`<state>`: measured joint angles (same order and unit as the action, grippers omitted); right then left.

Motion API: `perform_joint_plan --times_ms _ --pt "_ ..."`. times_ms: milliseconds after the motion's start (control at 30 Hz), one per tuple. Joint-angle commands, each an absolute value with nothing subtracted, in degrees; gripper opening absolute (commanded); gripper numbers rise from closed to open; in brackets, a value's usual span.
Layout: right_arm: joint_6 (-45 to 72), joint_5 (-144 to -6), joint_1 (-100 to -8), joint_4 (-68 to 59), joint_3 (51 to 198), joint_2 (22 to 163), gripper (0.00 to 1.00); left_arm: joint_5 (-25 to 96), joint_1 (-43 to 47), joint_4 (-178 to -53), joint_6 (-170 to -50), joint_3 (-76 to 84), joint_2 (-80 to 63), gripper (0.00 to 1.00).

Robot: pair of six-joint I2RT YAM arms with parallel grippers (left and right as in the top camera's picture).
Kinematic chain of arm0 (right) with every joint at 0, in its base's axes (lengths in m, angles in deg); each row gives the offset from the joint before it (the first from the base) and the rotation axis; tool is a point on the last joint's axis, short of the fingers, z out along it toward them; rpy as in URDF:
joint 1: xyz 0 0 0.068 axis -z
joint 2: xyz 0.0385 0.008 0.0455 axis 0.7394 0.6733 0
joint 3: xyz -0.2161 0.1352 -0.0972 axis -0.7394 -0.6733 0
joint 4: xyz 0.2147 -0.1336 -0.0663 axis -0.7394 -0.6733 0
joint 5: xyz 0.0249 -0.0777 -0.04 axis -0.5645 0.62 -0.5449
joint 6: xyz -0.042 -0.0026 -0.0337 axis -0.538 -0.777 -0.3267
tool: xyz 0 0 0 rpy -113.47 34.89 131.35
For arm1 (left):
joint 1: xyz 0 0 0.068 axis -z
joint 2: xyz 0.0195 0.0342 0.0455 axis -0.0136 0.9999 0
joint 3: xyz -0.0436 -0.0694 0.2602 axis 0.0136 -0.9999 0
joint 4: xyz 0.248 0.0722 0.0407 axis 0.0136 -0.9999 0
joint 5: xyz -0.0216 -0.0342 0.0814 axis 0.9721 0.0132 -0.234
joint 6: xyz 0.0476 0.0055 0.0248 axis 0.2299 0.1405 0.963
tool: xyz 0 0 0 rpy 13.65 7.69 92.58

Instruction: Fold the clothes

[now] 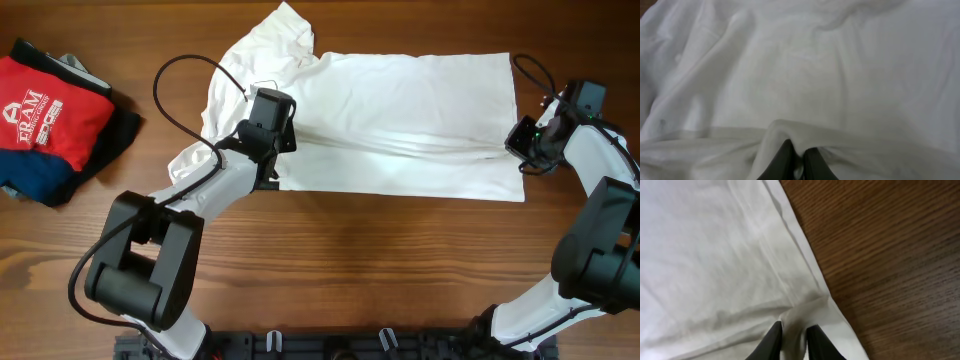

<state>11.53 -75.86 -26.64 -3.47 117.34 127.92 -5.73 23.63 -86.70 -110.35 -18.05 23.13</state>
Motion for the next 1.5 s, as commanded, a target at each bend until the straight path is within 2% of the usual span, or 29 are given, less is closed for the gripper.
perform_joint_plan --times_ms 0,100,167,267,533,767,1033,1233,1333,1467 --pt "11.55 -76.63 -26.73 -2.37 116.92 129.25 0.17 -7.87 23.37 -86.22 -109.76 -17.61 23.98 0.11" --pt "11.68 -76.63 -26.73 -1.63 116.92 129.25 0.17 -8.29 23.37 -85.7 -109.89 -17.61 23.98 0.15" --pt "11.68 -76.63 -26.73 -0.98 116.92 129.25 0.17 -8.29 23.37 -85.28 -109.89 -17.61 23.98 0.22" --pt "11.73 -76.65 -26.73 -0.01 116.92 129.25 0.2 -8.27 23.37 -84.93 -109.89 -17.61 23.98 0.23" --pt "12.99 -80.08 -26.73 4.12 116.92 129.25 0.44 -8.29 23.37 -85.02 -109.89 -17.61 23.98 0.24" --pt "12.97 -85.41 -26.71 4.68 117.91 128.62 0.46 -8.27 23.37 -87.25 -109.87 -17.61 23.98 0.25" --pt "12.93 -82.66 -26.73 -5.11 117.89 128.11 0.47 -8.31 23.37 -91.08 -109.65 -17.59 21.14 0.29" --pt "12.45 -78.0 -26.73 -12.06 117.49 128.13 0.49 -9.54 23.3 -102.14 -109.91 -17.63 17.34 0.32" --pt "11.22 -77.26 -26.73 -12.84 116.73 128.13 0.49 -9.6 22.67 -108.56 -110.24 -17.79 18.39 0.28" --pt "11.03 -76.78 -26.73 -13.26 115.11 128.13 0.5 -11.04 19.17 -111.56 -115.24 -17.83 19.39 0.28"
